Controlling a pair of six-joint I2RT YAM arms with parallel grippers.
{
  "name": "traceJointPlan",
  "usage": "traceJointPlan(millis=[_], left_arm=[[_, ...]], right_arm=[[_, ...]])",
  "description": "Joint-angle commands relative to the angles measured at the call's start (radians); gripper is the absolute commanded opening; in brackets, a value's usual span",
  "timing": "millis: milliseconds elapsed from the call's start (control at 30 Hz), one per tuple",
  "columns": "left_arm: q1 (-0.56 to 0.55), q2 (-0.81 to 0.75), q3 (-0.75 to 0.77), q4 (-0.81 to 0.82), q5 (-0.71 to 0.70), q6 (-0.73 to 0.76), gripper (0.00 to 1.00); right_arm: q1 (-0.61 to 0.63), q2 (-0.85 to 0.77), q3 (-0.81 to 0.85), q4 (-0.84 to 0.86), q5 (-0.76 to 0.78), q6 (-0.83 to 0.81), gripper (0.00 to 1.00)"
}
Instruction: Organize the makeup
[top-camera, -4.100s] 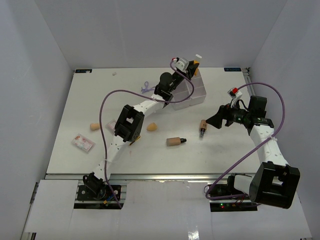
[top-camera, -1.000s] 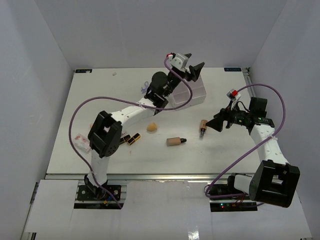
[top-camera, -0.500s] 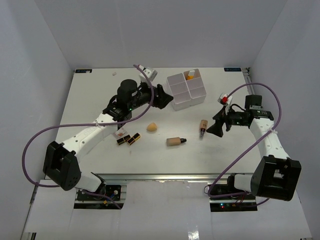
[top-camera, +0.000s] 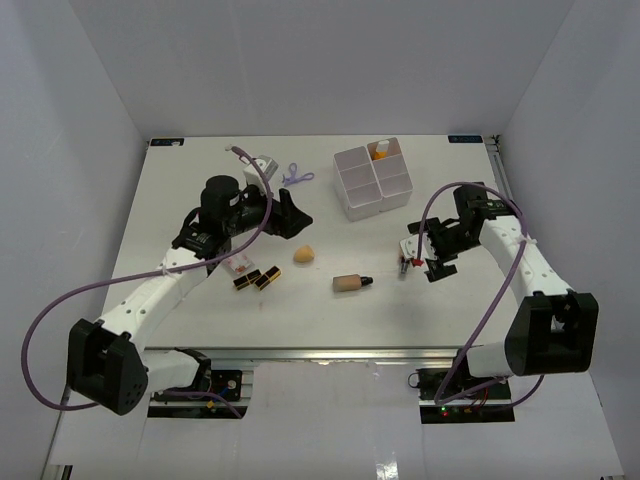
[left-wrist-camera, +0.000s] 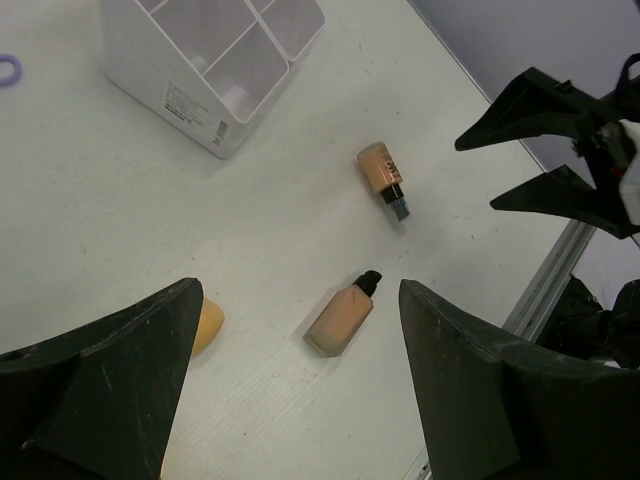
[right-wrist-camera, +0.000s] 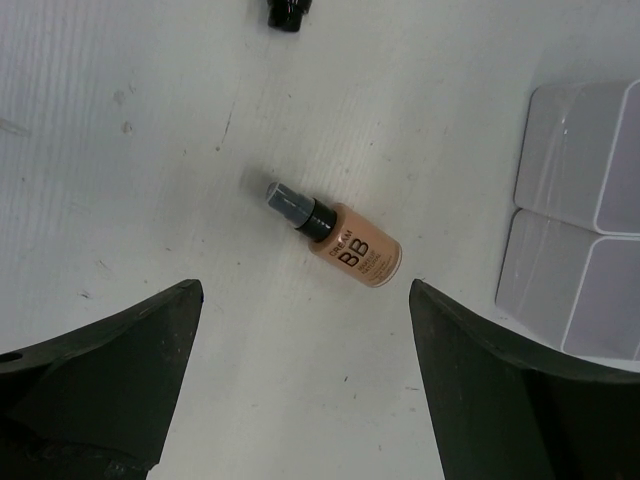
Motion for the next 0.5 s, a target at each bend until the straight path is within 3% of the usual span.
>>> traceJointPlan(millis=[0, 267, 467], left_arm=[[0.033, -0.104, -0.014, 0.004, -0.004, 0.012, 0.91], [0.058, -0.166, -0.036, 0.007, -0.048, 0.024, 0.92], [0.066, -0.174, -0.036, 0.007, -0.050, 0.028, 0.92]], right_arm=[[0.034, 0.081, 0.072, 0.001, 0.120, -0.206, 0.92], [0.133, 0.214, 0.086, 0.093, 0.217, -0.206, 1.00], [0.166, 0.281, 0.104, 0.128, 0.278, -0.197, 0.93]])
